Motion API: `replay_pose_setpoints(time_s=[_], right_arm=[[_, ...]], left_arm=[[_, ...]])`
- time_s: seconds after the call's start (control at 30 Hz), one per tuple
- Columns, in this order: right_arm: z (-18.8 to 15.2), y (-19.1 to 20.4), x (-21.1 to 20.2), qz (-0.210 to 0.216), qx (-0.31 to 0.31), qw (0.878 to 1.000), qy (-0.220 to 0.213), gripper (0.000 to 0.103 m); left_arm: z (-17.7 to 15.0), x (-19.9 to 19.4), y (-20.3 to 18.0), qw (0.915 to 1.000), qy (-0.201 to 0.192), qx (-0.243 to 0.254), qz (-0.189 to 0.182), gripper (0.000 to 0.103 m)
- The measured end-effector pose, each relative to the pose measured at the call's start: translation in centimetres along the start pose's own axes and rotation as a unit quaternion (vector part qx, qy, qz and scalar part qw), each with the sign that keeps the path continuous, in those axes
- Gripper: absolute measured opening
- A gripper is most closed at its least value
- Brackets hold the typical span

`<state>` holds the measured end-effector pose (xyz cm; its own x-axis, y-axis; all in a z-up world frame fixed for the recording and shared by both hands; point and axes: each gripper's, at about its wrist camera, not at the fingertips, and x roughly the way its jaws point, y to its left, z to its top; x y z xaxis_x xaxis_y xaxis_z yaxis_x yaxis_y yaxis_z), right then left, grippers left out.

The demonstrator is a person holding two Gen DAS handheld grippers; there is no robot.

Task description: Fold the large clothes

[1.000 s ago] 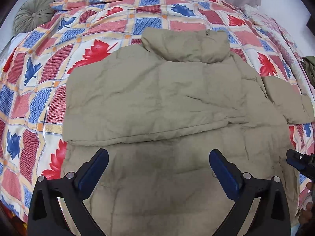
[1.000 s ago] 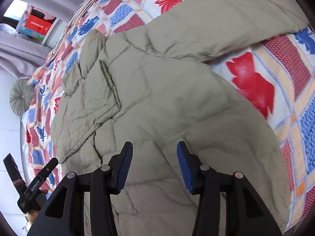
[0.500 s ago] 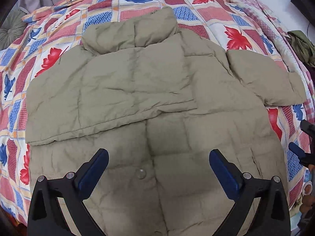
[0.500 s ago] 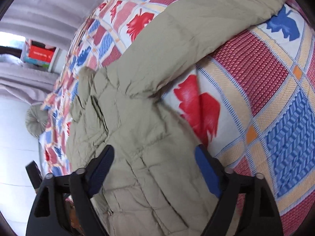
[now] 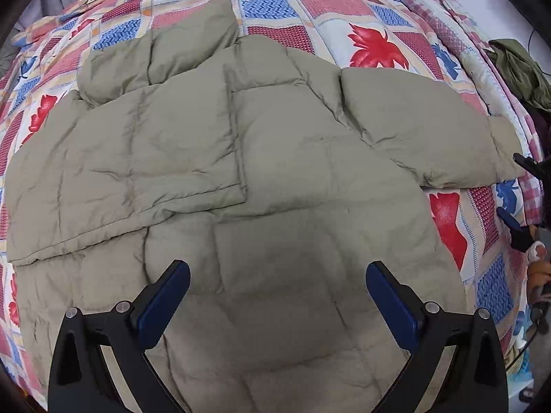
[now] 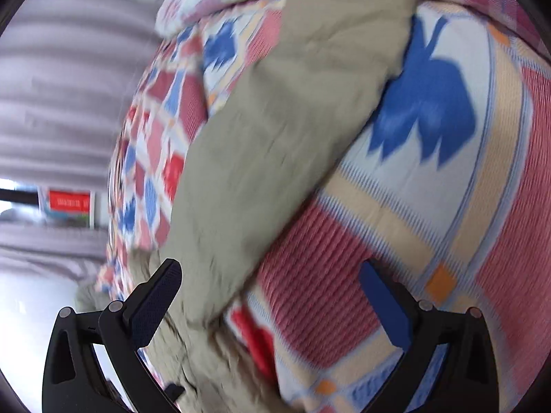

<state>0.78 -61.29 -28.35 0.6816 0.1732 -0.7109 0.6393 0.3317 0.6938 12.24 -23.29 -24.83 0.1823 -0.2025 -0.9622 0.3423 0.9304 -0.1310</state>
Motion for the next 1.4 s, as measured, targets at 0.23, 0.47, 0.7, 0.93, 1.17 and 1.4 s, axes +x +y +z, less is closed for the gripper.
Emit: replay_pose_setpoints(time_s=[0.23,0.47,0.7,0.93,1.17,1.4], right_arm=[[6.1,-1.9,2.0,0.027,0.051,0.998,-0.031,0.103],[8.0,-2.1,4.9,0.097,0.127,0.987,-0.003,0.048],[7.8,1.0,4.5,0.172,0.108,0.979,0.000,0.008],[5.8,9.7,3.0,0.222,-0.010,0.975,0.022,0.008],[-2.0,20.6,5.4,0.231,-0.155,0.957,0.080,0.008],[-13.5,27.2,10.2,0.197,-0.264,0.931,0.158,0.008]], left_arm=[[0.6,1.1,-2.6,0.9998,0.003,0.017,0.006,0.102],[1.3,0.8,-2.3,0.9986,-0.020,0.026,0.041,0.102],[1.7,-0.9,0.2,0.9987,-0.038,0.012,0.032,0.102],[1.6,-2.5,4.6,0.9974,-0.057,-0.019,0.039,0.102],[0.9,-4.3,11.1,0.9941,-0.077,-0.058,0.050,0.102],[-1.4,-5.3,17.8,0.9891,-0.080,-0.107,0.061,0.102]])
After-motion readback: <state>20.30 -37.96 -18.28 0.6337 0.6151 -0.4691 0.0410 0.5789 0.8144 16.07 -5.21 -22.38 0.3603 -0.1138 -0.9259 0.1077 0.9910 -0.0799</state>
